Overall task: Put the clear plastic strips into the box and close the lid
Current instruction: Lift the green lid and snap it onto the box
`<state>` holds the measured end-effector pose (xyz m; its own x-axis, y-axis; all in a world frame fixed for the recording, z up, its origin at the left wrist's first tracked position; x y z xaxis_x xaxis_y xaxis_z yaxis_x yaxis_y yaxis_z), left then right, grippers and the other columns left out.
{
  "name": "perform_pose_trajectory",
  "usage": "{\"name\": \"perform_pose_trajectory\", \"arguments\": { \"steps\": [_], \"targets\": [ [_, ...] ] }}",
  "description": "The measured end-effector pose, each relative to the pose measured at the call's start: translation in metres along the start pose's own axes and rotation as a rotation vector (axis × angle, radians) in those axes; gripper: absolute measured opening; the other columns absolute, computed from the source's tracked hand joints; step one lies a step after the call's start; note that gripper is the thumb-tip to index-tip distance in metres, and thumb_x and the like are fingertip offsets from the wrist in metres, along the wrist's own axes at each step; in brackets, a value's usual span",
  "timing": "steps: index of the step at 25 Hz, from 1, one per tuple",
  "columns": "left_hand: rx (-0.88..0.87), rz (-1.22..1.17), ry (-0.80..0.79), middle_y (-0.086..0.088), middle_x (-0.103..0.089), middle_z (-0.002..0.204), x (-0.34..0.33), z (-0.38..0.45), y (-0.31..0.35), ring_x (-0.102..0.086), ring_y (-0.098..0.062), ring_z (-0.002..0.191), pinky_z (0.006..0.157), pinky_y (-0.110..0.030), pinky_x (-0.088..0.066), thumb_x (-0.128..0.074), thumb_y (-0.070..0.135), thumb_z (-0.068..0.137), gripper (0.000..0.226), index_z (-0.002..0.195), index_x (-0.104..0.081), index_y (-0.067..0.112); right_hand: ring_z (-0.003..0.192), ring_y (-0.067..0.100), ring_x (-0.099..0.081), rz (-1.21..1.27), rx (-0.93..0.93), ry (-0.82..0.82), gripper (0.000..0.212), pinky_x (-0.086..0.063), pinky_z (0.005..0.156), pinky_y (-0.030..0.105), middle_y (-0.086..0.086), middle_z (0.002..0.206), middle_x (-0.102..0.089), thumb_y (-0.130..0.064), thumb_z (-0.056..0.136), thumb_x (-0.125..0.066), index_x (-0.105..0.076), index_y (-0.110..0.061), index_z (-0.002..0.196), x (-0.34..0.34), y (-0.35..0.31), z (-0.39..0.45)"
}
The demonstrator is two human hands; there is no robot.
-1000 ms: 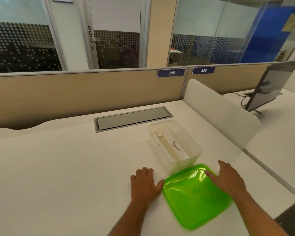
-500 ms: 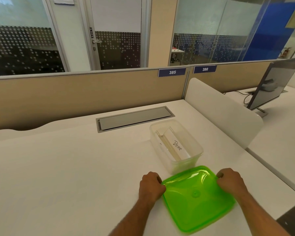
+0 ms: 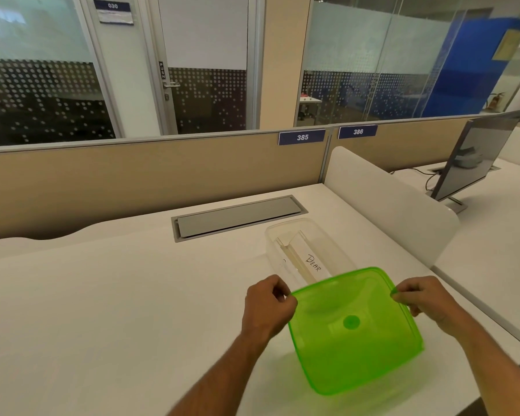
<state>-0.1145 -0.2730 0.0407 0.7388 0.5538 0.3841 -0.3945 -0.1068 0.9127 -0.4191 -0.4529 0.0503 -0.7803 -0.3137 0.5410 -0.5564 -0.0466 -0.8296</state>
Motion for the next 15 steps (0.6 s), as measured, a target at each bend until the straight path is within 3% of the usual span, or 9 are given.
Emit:
{"name": "perform_pose_trajectory", "arguments": {
  "steps": [4,9,13,15],
  "targets": [
    [-0.106,-0.093,0.121,0.007,-0.063,0.057,0.026,0.019,0.025,-0.053,-0.002,0.049,0.054,-0.013,-0.043,-0.074,0.015,0.069,0.009,0.067,-0.069,0.022,0.037,0.011,-0.035,0.246,0.062,0.000,0.016,-0.032,0.039,0.024,0.002,0.044,-0.044,0.020,0.077,-0.063,-0.063,0.006,0.069,0.000,-0.030,0.002],
    [-0.319,-0.137,0.375,0.011,-0.068,0.076,0.067,0.035,0.055,-0.055,-0.008,0.053,0.054,-0.017,-0.045,-0.079,0.020,0.074,0.009,0.081,-0.075,0.023,0.031,0.009,-0.033,0.439,0.240,0.036,0.023,-0.030,0.035,0.018,-0.002,0.038,-0.042,0.028,0.075,-0.054,-0.056,0.005,0.071,-0.006,-0.079,0.006],
    [-0.301,-0.180,0.503,0.007,-0.058,0.073,0.086,0.050,0.058,-0.055,-0.006,0.056,0.059,-0.014,-0.045,-0.080,0.009,0.077,0.016,0.089,-0.078,0.020,0.034,0.013,-0.038,0.436,0.400,0.076,0.027,-0.033,0.037,0.019,0.011,0.047,-0.046,0.024,0.072,-0.065,-0.055,-0.001,0.069,-0.011,-0.111,0.006],
    [-0.247,-0.210,0.501,0.005,-0.062,0.074,0.089,0.057,0.057,-0.058,-0.001,0.062,0.062,-0.012,-0.044,-0.074,0.004,0.079,0.022,0.093,-0.077,0.021,0.039,0.012,-0.037,0.378,0.469,0.127,0.030,-0.035,0.040,0.020,0.011,0.054,-0.045,0.019,0.071,-0.073,-0.056,-0.007,0.069,-0.016,-0.122,0.005]
  ]
}}
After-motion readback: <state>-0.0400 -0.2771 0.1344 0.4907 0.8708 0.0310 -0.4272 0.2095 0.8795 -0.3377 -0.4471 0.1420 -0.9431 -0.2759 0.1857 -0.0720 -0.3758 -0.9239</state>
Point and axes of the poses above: each hand's wrist, its own z-axis towards the middle knuckle, its own x-axis out of the back of the hand, y = z × x, the point moved 7 cm from there along z, towards the middle knuckle
